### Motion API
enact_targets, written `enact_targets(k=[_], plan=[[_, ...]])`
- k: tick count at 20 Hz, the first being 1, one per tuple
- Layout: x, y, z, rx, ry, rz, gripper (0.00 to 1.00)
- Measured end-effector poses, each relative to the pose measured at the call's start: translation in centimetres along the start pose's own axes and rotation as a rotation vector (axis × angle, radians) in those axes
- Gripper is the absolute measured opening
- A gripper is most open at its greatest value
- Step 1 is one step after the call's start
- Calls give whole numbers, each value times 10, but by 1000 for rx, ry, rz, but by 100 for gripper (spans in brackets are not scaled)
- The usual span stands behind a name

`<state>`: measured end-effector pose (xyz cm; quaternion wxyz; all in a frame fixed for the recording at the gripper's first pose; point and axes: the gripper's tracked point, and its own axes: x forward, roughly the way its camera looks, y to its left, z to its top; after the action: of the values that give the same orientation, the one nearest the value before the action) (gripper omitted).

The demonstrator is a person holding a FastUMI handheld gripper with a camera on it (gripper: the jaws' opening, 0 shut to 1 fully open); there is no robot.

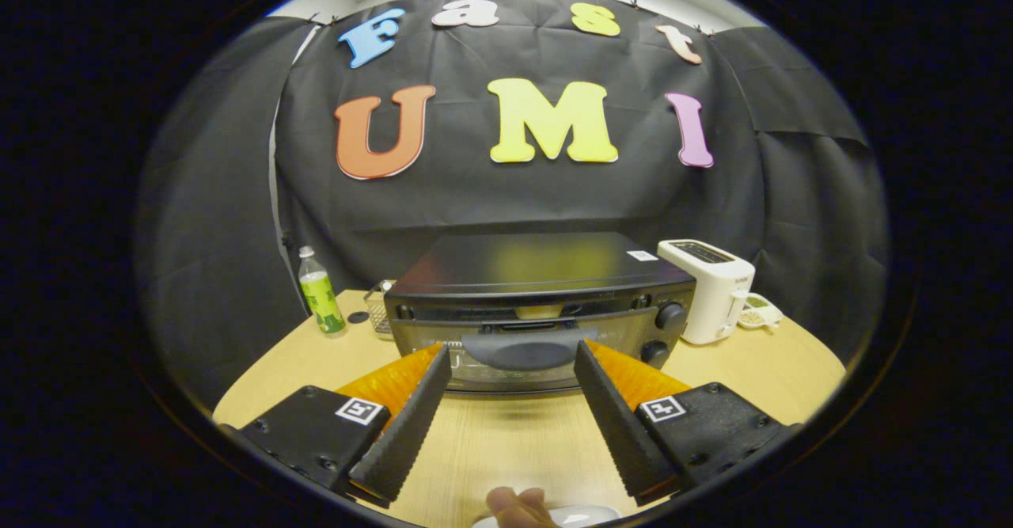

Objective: Open the toaster oven, put the food inside, and close the toaster oven door.

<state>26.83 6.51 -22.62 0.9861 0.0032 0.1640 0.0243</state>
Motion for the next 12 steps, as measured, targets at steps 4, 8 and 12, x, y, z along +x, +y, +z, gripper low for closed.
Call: enact_targets(k=[4, 8, 12], plan=[[-23, -4, 10, -3, -1, 1, 100], [-55, -5, 25, 58, 6, -1, 100], [-89, -9, 53, 109, -12, -2, 100]])
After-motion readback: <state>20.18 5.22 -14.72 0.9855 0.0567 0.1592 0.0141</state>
